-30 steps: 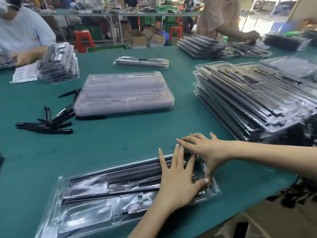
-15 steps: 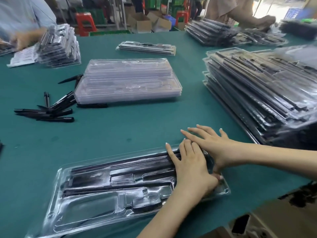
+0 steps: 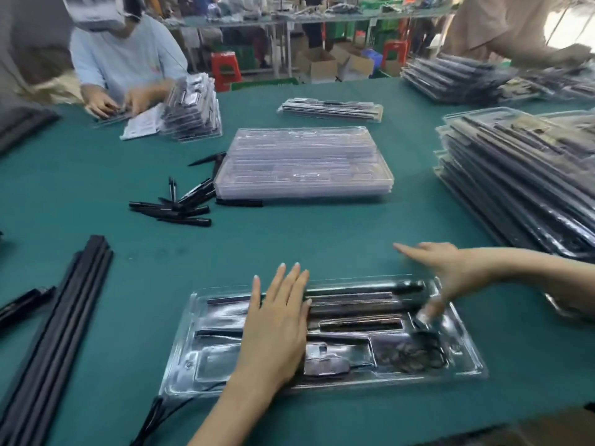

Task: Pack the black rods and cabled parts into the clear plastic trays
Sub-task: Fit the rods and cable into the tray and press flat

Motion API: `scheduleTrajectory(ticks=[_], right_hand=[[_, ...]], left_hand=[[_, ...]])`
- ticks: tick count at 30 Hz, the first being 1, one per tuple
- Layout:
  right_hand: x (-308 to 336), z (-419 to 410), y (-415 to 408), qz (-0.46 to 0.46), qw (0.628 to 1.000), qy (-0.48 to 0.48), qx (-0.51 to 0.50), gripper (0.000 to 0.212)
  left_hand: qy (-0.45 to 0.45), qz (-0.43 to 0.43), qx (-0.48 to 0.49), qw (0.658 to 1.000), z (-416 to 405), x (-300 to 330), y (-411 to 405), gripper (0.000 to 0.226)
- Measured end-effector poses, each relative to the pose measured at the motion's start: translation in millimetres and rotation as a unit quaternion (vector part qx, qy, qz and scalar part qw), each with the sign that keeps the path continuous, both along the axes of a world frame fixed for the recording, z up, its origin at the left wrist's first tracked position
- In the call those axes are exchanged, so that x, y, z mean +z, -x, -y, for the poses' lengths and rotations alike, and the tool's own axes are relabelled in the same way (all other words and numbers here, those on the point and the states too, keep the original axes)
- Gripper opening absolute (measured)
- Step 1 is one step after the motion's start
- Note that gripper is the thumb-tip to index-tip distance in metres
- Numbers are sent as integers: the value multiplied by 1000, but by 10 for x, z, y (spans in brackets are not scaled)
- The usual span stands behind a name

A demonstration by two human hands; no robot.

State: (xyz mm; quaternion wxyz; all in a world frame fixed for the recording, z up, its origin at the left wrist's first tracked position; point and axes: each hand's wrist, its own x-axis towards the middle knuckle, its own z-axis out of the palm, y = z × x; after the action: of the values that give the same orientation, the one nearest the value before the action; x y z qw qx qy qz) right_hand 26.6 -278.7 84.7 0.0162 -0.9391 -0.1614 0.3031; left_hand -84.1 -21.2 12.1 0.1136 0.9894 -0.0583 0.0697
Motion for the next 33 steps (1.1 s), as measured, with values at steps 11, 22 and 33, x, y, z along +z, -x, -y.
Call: scheduleTrajectory(ticks=[11,22,33], right_hand=[[-494,-1040,557,14,997,-49,-54,132],[-513,-1024,586,31,992,-97,-72,112],[-488,-1129,547,26,994,-61,-82,107]], left_hand=[[58,4,17,998,0,-78,6,46],[122,-135,-97,978,-213,72,-95,116],[150,-139,-69,977,-170,48,-144,100]])
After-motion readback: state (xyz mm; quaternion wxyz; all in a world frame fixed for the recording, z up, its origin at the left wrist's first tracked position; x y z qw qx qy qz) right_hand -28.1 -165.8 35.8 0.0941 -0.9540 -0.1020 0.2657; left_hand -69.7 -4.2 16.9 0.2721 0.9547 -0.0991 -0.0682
